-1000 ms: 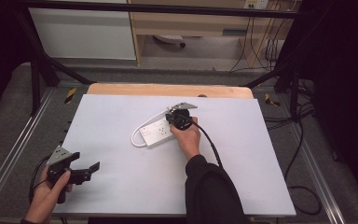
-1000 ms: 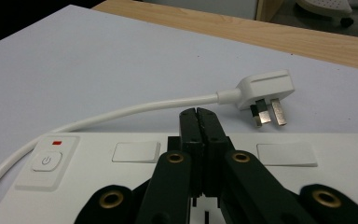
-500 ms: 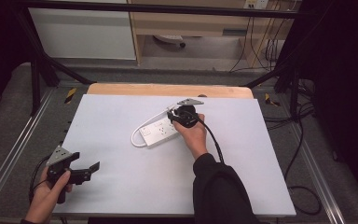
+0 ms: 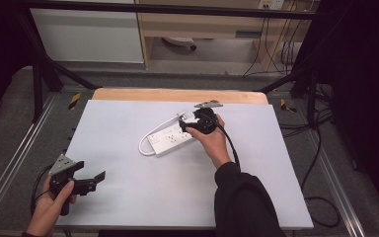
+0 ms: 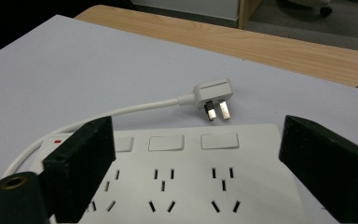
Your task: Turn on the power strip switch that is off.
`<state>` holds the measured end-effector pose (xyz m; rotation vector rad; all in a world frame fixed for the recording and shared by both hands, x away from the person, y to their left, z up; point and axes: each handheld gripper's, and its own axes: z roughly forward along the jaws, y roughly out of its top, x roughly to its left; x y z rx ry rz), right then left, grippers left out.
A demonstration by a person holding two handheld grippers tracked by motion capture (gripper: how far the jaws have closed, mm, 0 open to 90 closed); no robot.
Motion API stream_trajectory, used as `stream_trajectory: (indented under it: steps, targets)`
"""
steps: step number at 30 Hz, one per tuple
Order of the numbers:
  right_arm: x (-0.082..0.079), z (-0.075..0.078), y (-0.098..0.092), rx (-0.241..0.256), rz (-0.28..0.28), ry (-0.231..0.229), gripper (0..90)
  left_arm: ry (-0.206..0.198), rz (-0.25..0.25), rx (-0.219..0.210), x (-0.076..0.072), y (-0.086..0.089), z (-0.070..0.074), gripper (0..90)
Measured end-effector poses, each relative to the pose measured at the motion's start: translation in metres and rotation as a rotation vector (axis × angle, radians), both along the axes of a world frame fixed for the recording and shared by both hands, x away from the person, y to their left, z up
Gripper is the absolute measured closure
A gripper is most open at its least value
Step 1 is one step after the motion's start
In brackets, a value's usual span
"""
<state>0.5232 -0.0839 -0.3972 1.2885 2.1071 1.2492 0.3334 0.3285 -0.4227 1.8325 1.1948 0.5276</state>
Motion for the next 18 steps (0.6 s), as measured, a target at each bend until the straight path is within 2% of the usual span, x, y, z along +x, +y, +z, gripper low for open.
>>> stream_trajectory:
  steps: [6, 14, 18]
  targets:
    - [-0.008, 0.010, -0.007, 0.001, 0.000, -0.015, 4.8, 0.005, 0.004, 0.000, -0.001, 0.000, 0.000, 7.1]
    - [-0.021, 0.027, -0.023, 0.006, 0.015, -0.036, 5.3, 0.015, 0.008, -0.008, -0.001, 0.002, -0.001, 7.0]
    - [-0.031, 0.036, -0.033, 0.033, 0.017, -0.052, 6.4, 0.013, 0.016, -0.016, -0.002, 0.003, -0.001, 7.1]
